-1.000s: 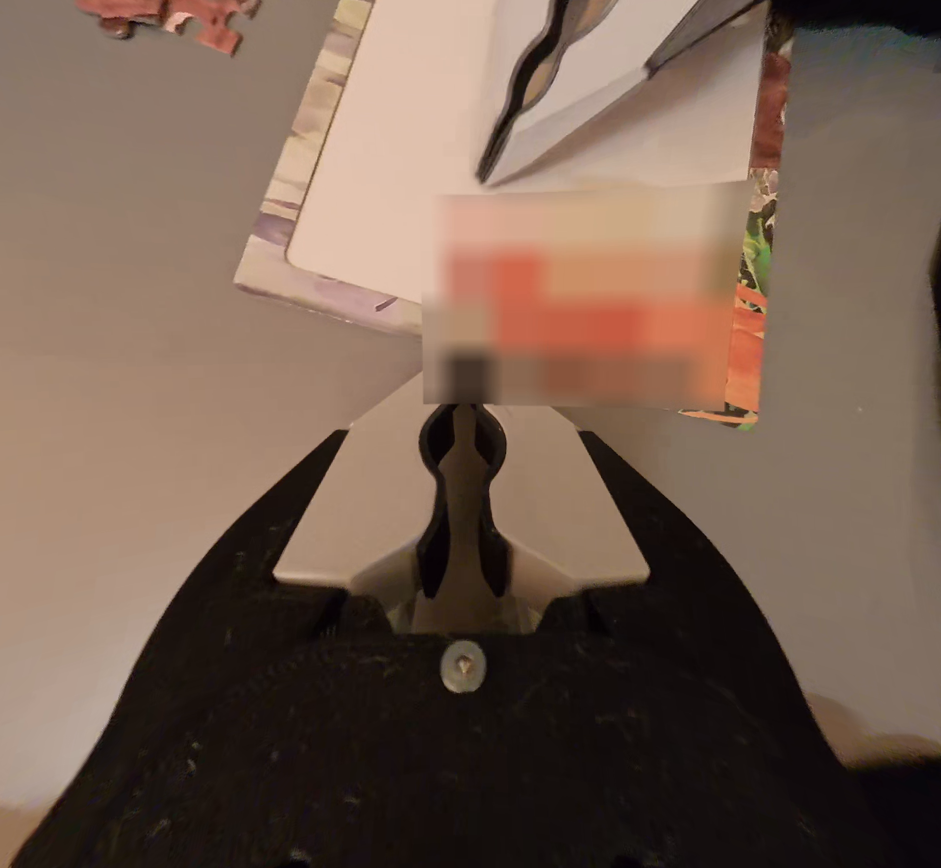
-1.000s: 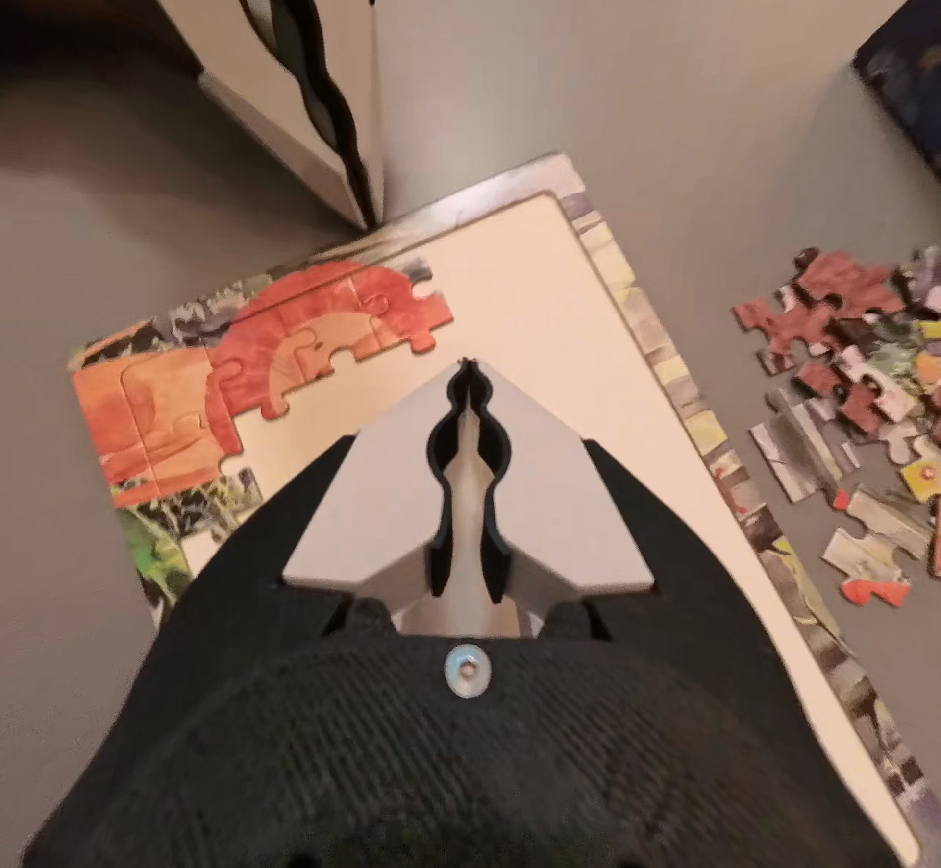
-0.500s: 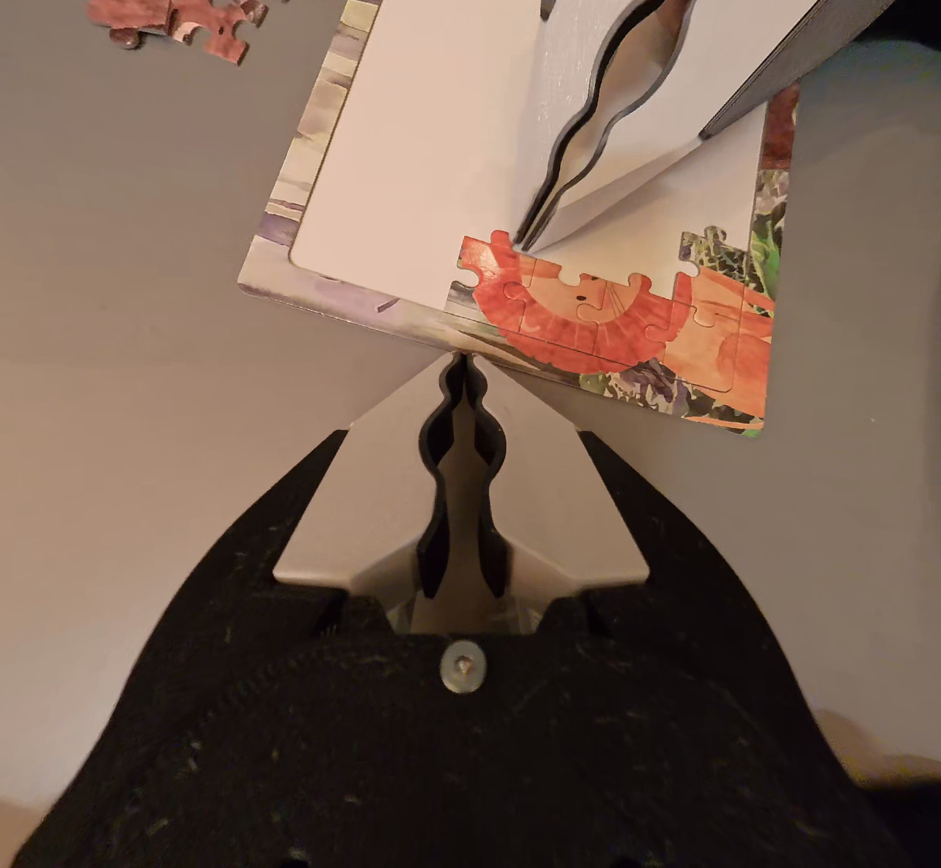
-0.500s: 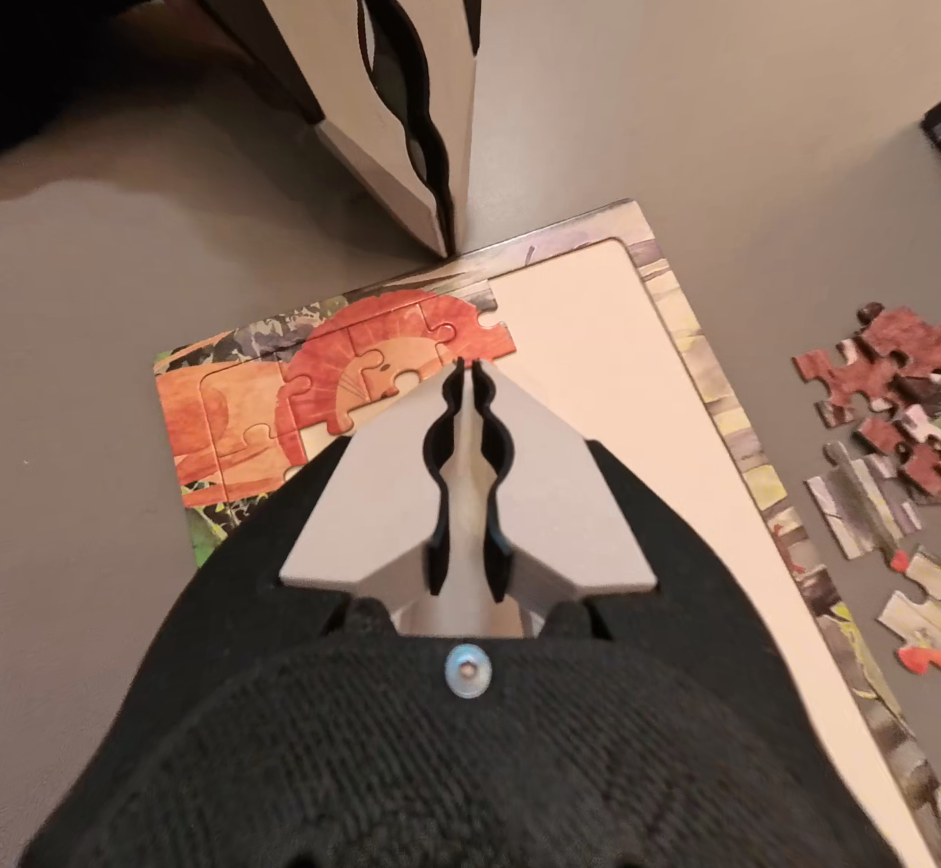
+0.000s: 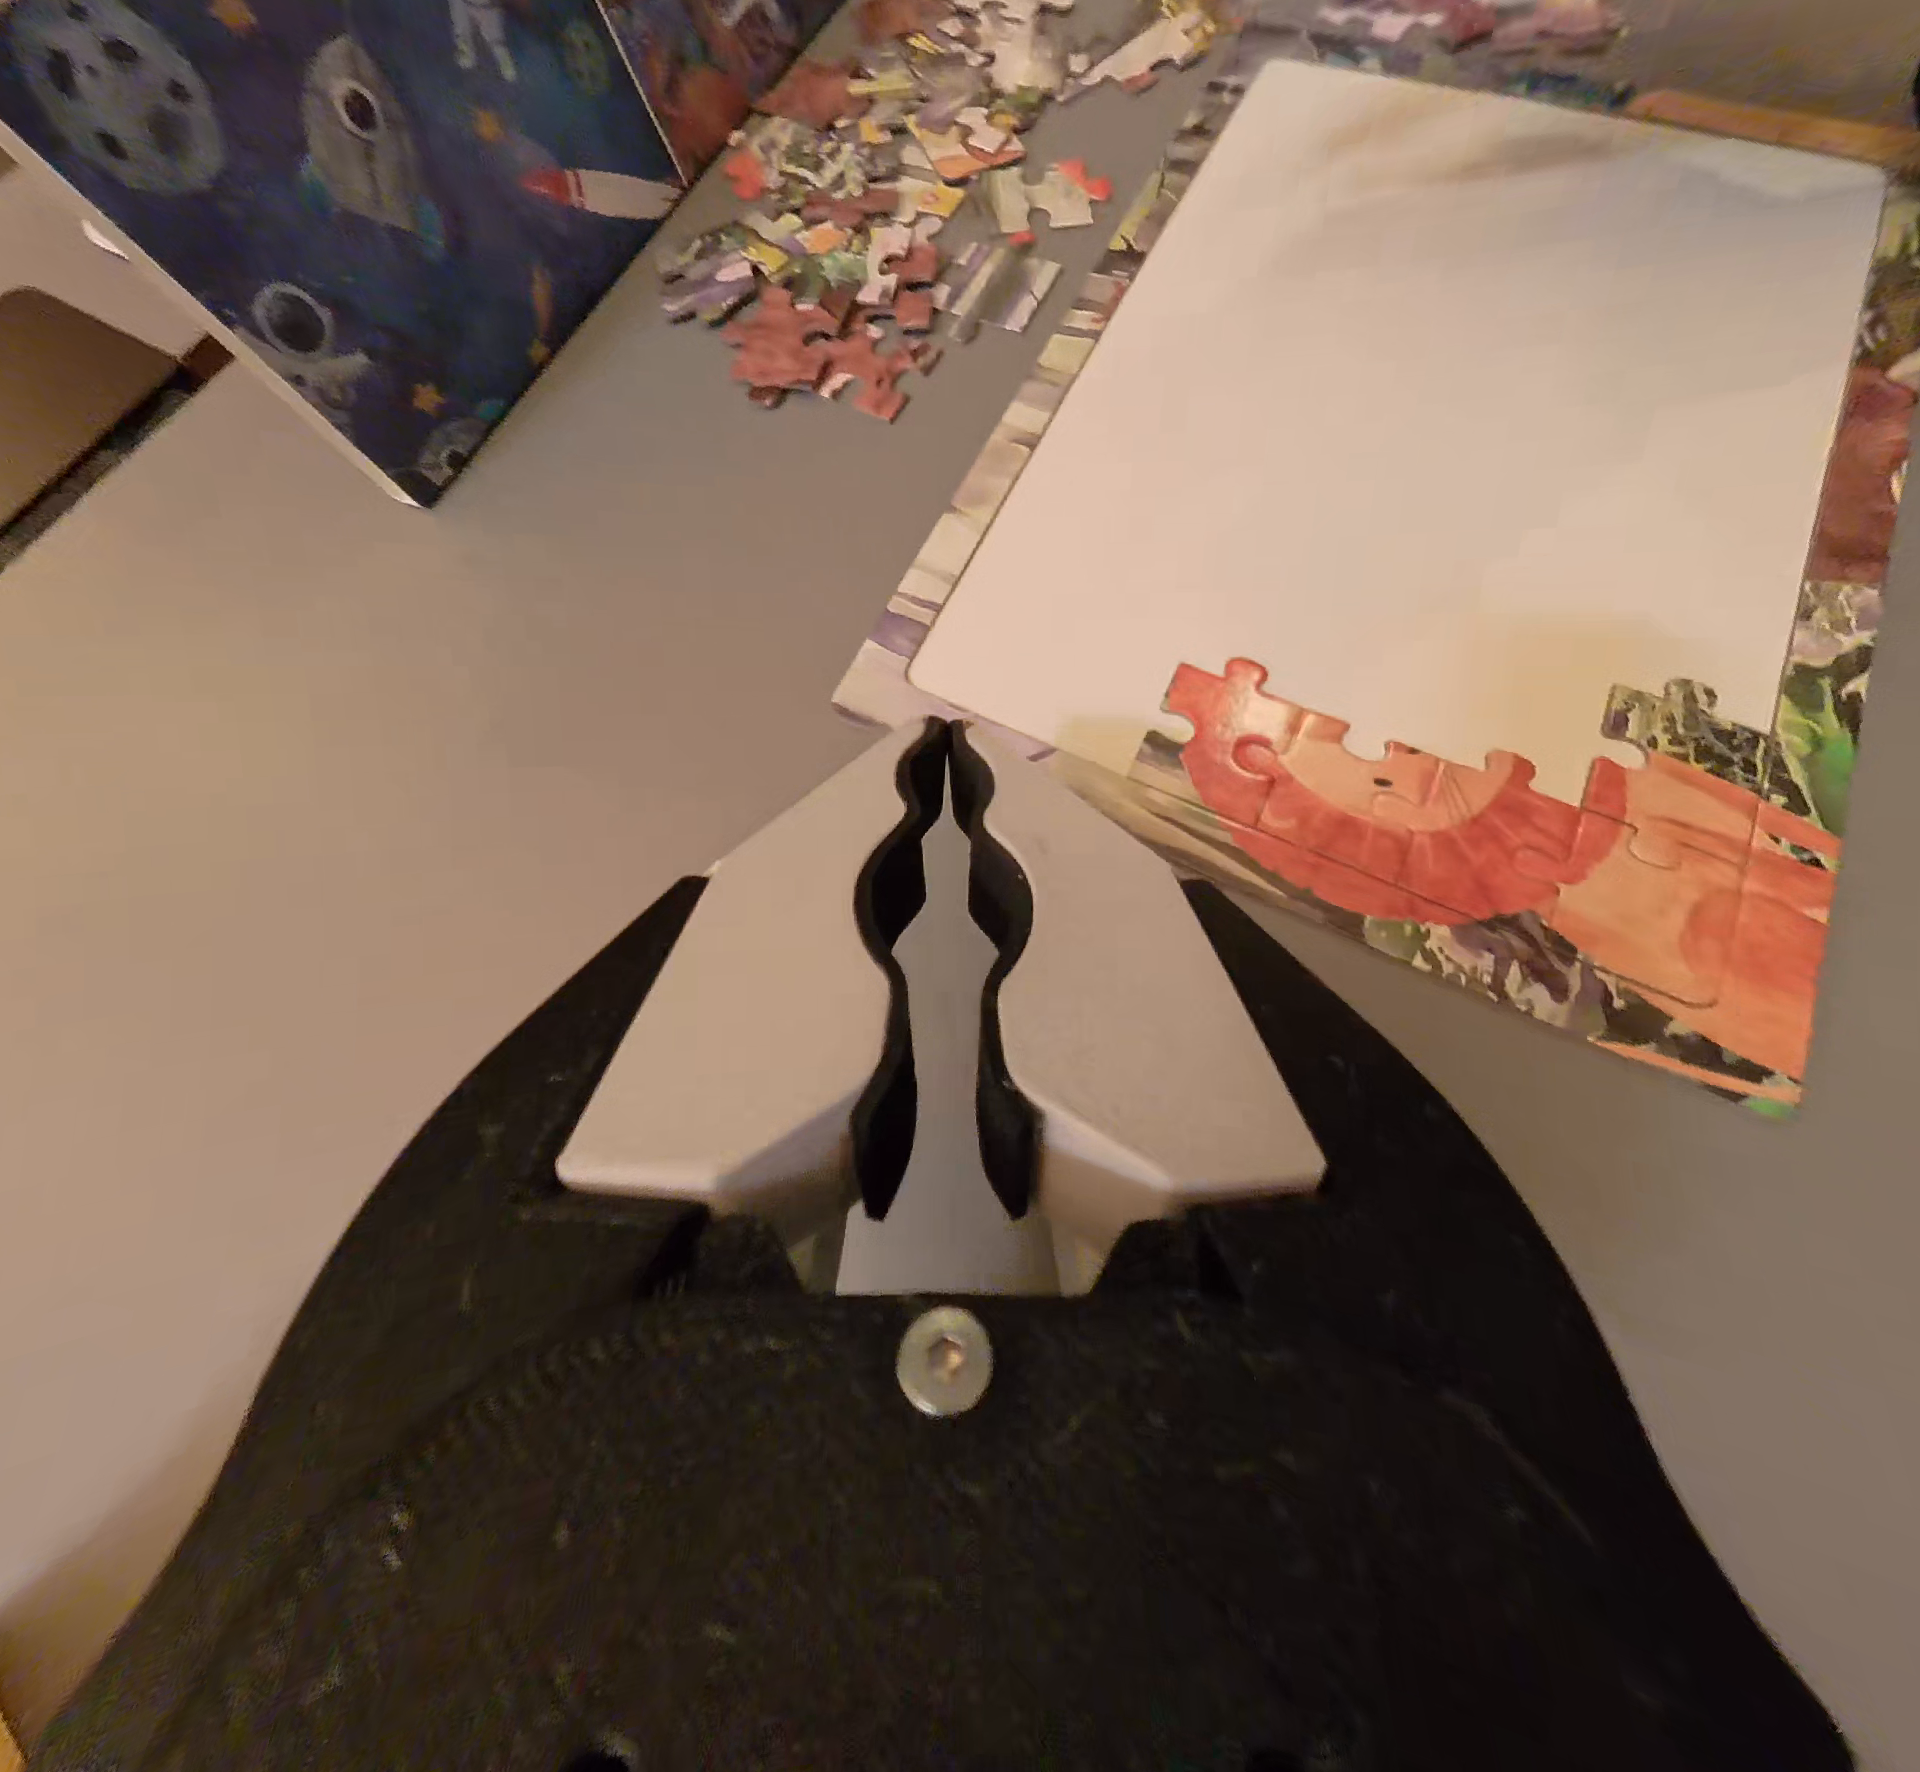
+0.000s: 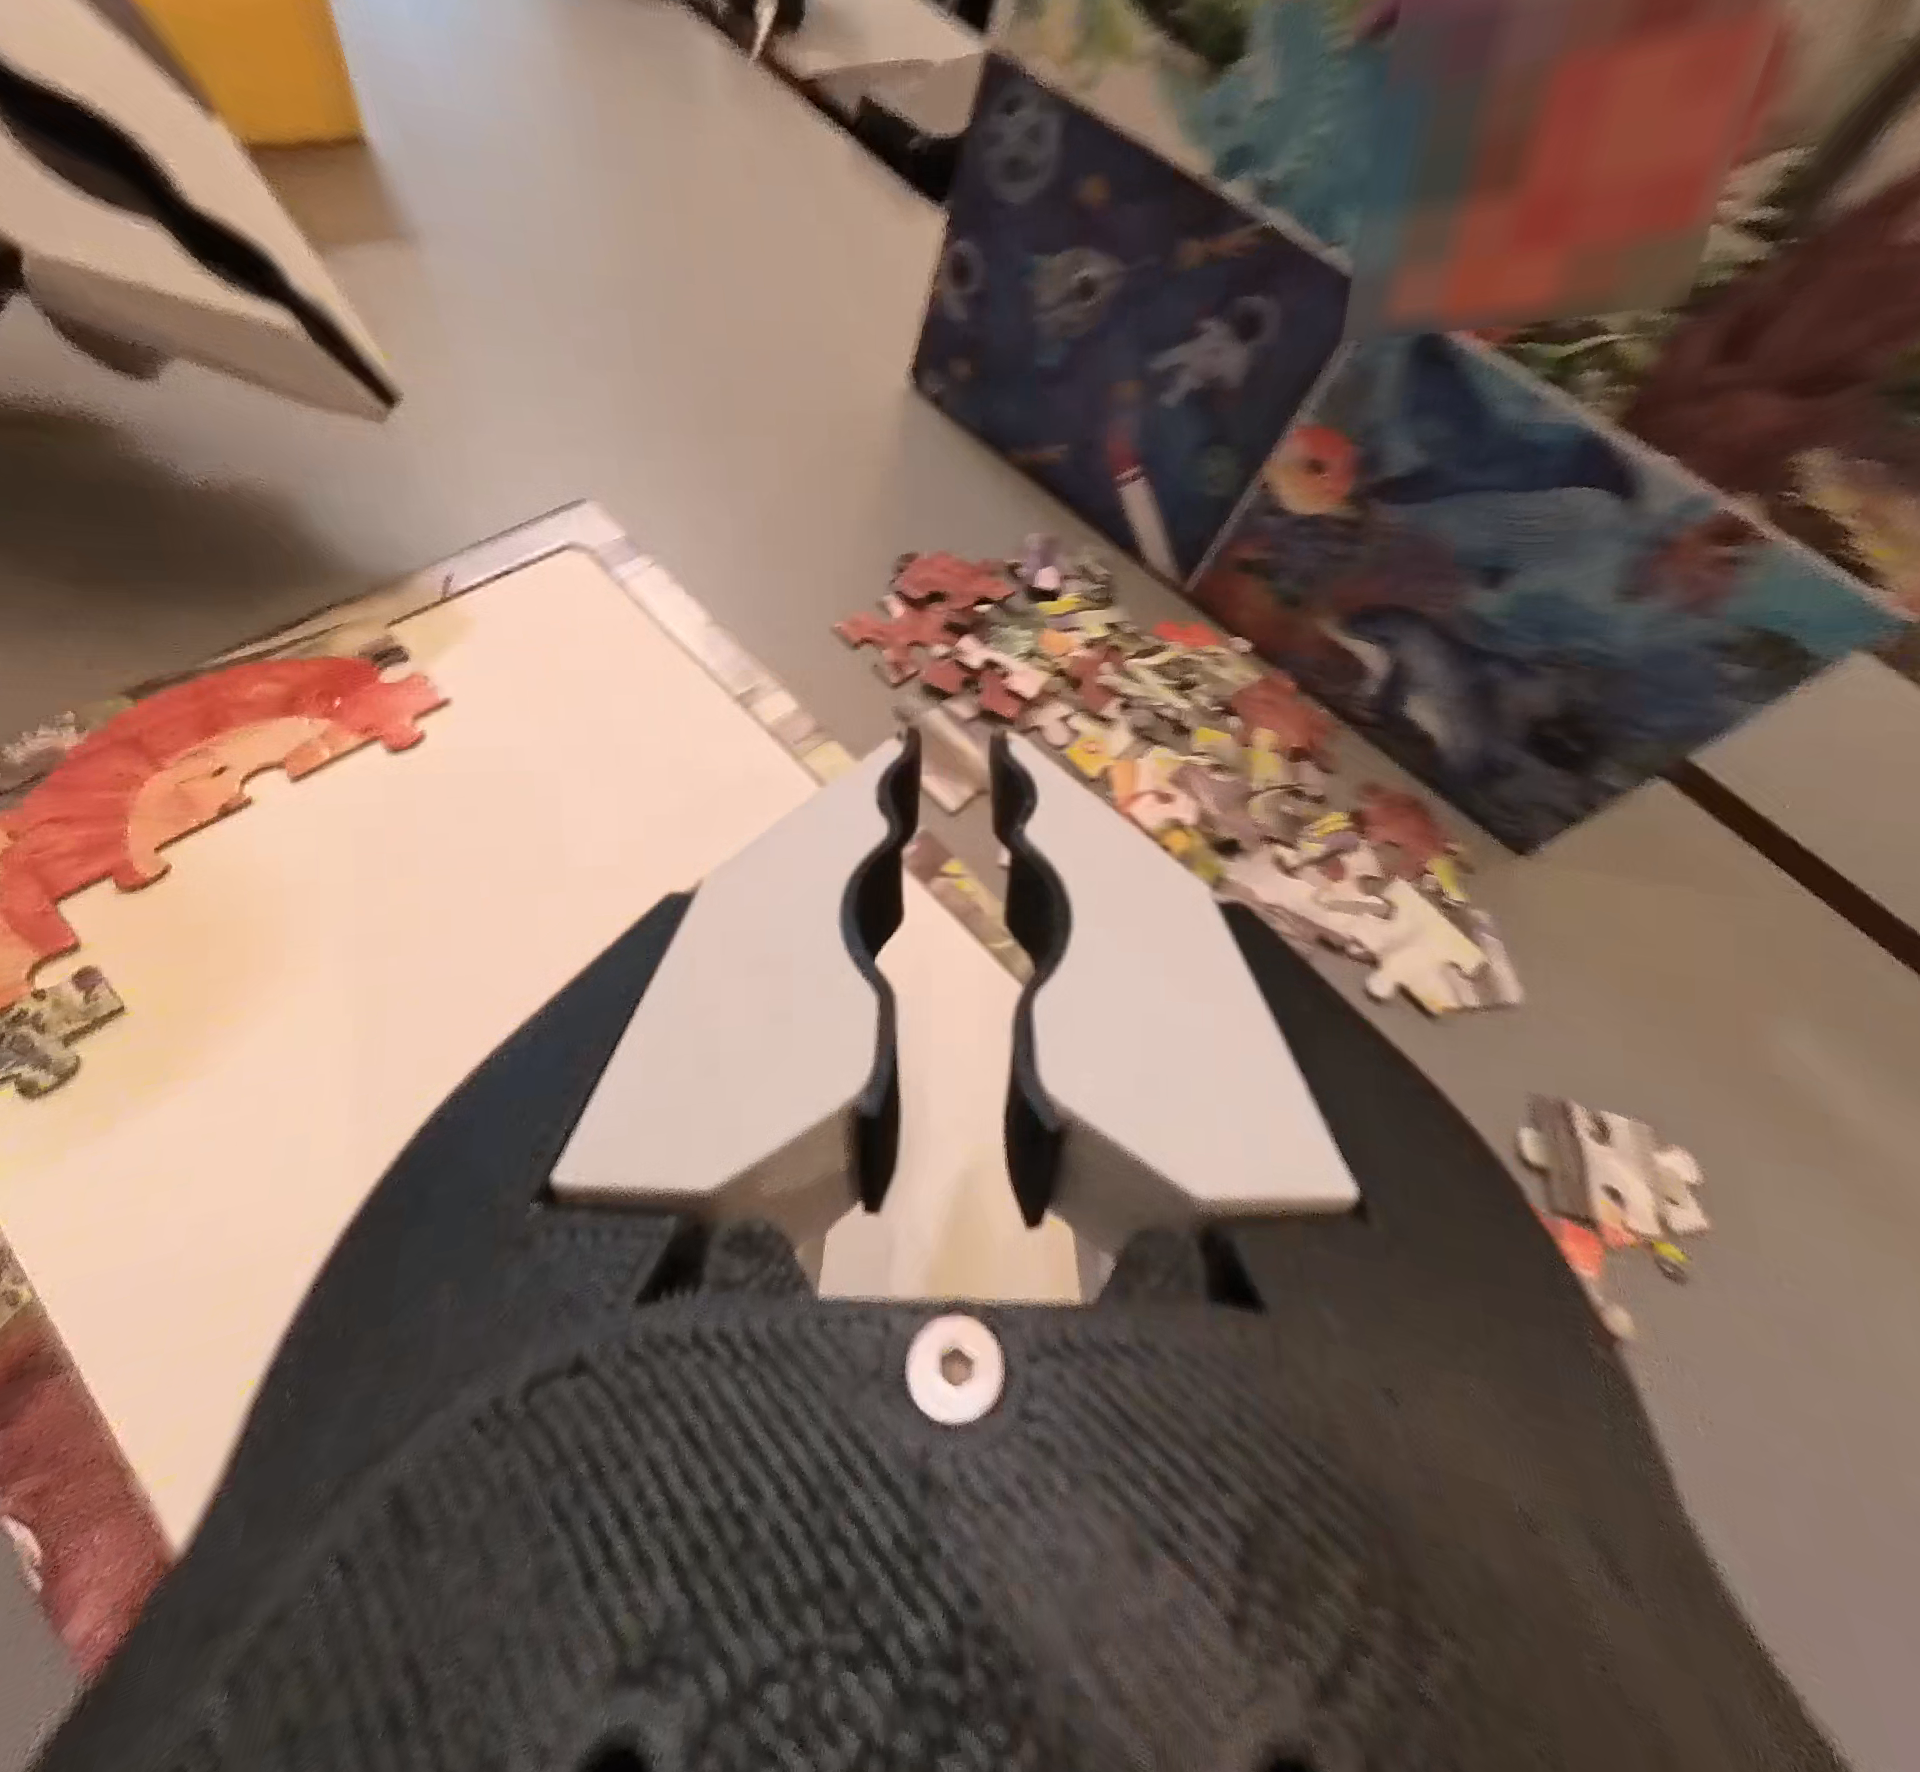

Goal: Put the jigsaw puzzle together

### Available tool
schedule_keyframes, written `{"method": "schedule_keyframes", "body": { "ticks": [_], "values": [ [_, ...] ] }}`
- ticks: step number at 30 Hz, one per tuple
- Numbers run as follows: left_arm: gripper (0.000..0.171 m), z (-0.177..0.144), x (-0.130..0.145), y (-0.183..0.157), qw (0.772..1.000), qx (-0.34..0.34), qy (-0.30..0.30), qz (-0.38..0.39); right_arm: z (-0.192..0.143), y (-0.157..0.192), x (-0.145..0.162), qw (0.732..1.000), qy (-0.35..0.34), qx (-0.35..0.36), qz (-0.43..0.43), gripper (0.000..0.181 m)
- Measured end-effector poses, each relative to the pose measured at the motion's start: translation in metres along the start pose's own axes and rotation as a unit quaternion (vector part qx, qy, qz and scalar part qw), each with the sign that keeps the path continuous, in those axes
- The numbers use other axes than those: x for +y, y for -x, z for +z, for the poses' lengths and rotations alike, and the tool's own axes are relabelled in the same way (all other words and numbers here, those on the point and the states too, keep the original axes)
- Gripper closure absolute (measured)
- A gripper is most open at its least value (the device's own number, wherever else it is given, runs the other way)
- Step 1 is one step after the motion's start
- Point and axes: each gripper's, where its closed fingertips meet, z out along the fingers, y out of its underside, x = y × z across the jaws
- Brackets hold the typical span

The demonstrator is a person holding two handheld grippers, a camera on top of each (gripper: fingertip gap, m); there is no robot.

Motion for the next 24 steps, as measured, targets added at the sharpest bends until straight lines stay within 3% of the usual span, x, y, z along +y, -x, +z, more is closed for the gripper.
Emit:
{"method": "schedule_keyframes", "body": {
  "ticks": [5, 12, 19, 24],
  "values": [
    [0.171, -0.001, -0.016, 0.011, 0.997, -0.058, -0.053, -0.002, -0.028, -0.032, -0.005, 0.998, -0.057, 0.018, 0.037, 0.168],
    [0.171, 0.008, -0.023, 0.005, 0.994, -0.034, -0.093, -0.035, -0.035, -0.052, 0.023, 0.997, -0.064, 0.01, 0.036, 0.165],
    [0.171, 0.008, -0.029, 0.01, 0.99, -0.073, -0.116, -0.014, -0.055, -0.079, 0.041, 0.997, -0.062, 0.037, -0.007, 0.164],
    [0.171, 0.013, -0.026, 0.008, 0.993, -0.064, -0.1, -0.01, -0.083, -0.1, 0.037, 0.991, -0.114, 0.052, 0.056, 0.164]
  ]
}}
